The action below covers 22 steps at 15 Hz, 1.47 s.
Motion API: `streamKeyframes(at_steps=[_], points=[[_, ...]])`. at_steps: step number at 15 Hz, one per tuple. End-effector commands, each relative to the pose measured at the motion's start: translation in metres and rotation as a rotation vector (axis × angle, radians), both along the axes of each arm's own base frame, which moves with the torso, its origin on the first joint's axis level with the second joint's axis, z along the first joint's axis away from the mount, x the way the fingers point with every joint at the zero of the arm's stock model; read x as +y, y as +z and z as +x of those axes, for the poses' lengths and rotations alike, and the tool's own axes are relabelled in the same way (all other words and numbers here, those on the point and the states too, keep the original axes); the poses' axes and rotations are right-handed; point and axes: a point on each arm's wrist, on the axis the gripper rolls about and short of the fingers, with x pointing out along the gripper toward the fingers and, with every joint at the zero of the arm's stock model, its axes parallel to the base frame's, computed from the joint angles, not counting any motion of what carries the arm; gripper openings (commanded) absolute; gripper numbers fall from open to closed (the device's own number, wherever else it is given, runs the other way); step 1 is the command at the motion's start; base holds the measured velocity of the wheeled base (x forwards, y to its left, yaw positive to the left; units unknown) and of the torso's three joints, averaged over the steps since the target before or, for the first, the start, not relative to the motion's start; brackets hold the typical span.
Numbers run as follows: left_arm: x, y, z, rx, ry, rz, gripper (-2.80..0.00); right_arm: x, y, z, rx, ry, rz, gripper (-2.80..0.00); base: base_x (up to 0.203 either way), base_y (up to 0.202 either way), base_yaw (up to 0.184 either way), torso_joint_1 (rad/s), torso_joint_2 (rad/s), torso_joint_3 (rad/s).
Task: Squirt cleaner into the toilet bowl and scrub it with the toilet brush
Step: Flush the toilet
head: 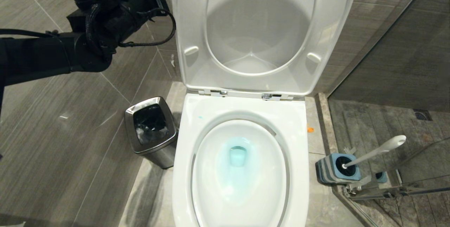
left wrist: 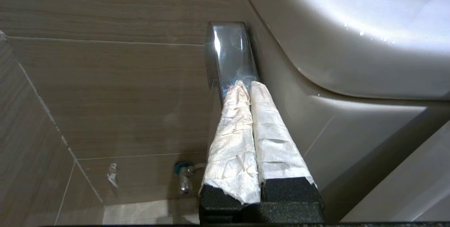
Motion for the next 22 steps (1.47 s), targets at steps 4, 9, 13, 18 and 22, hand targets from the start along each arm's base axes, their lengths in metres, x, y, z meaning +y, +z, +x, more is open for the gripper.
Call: streamKeyframes(at_steps=[4,9,13,18,22], points=[[-0.004,-0.023,0.014,0.110,0.011,0.070,-2.80,0.000,0.000,0.000,0.002,0.001,0.000,-2.80,0.000,0.000,0.000,0.000,0.00,0.000],[-0.006,-0.034,0.018,0.174,0.021,0.127,-2.80,0.000,0.000,0.000,0.000,0.001,-0.001,-2.80,0.000,0.000,0.000,0.000,0.00,0.000],[0.003,-0.026,0.015,0.144,0.045,0.123,-2.80,0.000,0.000,0.000,0.001,0.001,-0.001,-2.80,0.000,0.000,0.000,0.000,0.00,0.000],[0.024,-0.004,0.002,0.070,0.113,0.160,-2.80,0.000,0.000,0.000,0.000,0.001,-0.001,-2.80,0.000,0.000,0.000,0.000,0.00,0.000],[0.033,0.003,-0.003,0.055,0.141,0.159,-2.80,0.000,0.000,0.000,0.000,0.001,-0.001,-2.80,0.000,0.000,0.000,0.000,0.00,0.000]])
